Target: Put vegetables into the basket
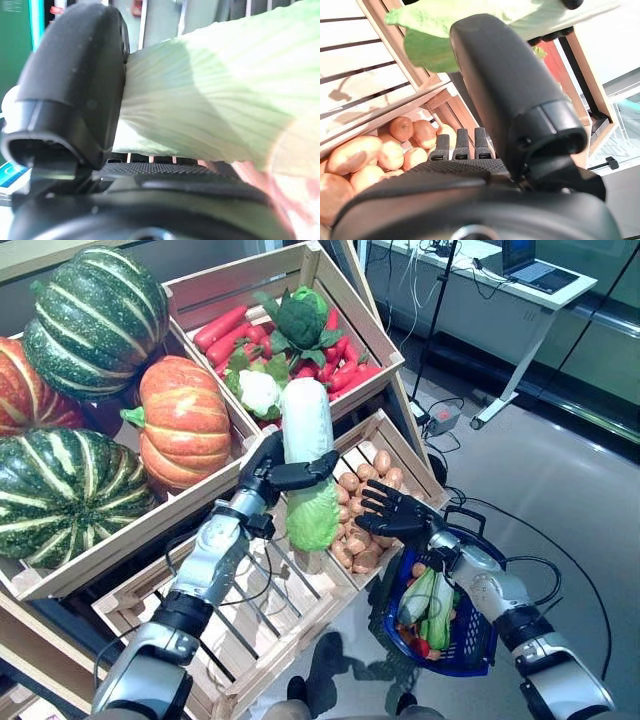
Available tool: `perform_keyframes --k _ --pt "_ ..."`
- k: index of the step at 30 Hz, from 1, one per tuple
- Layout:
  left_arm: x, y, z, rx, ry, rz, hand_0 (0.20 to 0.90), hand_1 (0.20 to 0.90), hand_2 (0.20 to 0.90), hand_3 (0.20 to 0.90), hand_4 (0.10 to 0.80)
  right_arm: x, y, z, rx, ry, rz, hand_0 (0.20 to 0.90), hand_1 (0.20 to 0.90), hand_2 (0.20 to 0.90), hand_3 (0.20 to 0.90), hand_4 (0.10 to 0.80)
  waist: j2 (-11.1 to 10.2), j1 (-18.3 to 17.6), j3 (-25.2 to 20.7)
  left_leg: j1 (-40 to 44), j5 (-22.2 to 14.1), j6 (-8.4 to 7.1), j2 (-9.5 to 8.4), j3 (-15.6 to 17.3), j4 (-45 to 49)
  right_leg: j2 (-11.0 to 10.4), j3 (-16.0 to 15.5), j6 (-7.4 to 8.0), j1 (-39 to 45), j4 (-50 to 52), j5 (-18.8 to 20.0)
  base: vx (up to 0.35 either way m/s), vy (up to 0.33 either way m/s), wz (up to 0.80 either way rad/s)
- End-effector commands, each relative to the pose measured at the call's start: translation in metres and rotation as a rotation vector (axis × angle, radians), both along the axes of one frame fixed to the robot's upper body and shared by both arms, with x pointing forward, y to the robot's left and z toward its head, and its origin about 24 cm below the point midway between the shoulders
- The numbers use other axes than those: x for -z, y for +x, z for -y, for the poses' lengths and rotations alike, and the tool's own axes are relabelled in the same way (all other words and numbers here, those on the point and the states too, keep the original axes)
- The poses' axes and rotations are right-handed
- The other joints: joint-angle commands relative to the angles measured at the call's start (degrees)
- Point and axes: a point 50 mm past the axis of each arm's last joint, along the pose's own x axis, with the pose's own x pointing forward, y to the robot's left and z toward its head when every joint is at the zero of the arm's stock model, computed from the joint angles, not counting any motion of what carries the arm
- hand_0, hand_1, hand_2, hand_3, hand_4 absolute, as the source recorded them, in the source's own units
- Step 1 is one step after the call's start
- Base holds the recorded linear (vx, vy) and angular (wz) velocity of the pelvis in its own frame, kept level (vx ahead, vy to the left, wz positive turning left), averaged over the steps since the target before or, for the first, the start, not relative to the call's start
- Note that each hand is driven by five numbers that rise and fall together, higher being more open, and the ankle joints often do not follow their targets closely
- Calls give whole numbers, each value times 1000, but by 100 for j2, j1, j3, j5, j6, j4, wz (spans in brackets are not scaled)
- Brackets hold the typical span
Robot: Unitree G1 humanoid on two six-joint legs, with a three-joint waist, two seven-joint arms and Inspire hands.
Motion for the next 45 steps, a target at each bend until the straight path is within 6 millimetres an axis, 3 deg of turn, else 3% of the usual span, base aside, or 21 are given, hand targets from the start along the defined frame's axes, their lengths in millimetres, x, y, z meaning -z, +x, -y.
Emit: perform_keyframes --k 1,14,31,36,45 --pt "-34 6 17 73 -134 137 300 300 300 300 400 -51 17 -14 -72 81 190 900 900 900 900 800 53 -37 -943 150 -425 -213 176 -77 9 89 59 -237 -44 52 56 1 -21 -5" --pt "-23 3 47 190 -86 79 300 300 300 300 400 -55 17 -43 -173 87 168 900 900 900 900 800 10 9 -921 245 -485 -194 140 -140 9 70 105 -222 69 7 71 12 -3 2" --pt "-14 0 58 317 -64 58 300 300 300 300 400 -39 2 -68 -441 100 47 900 900 900 900 800 -24 18 -915 306 -505 -181 128 -151 9 45 164 -218 104 7 80 4 0 1" --pt "-13 -5 72 486 -152 17 300 300 300 300 400 -43 -2 -74 -580 144 51 900 900 900 900 800 -41 25 -929 323 -518 -188 134 -146 9 46 185 -220 126 7 73 0 0 0" --pt "7 -16 83 805 -417 -102 300 300 300 300 400 -56 -2 -78 -790 308 28 900 900 900 900 800 -60 40 -1028 372 -563 -191 129 -146 9 30 239 -215 154 7 80 0 0 0"
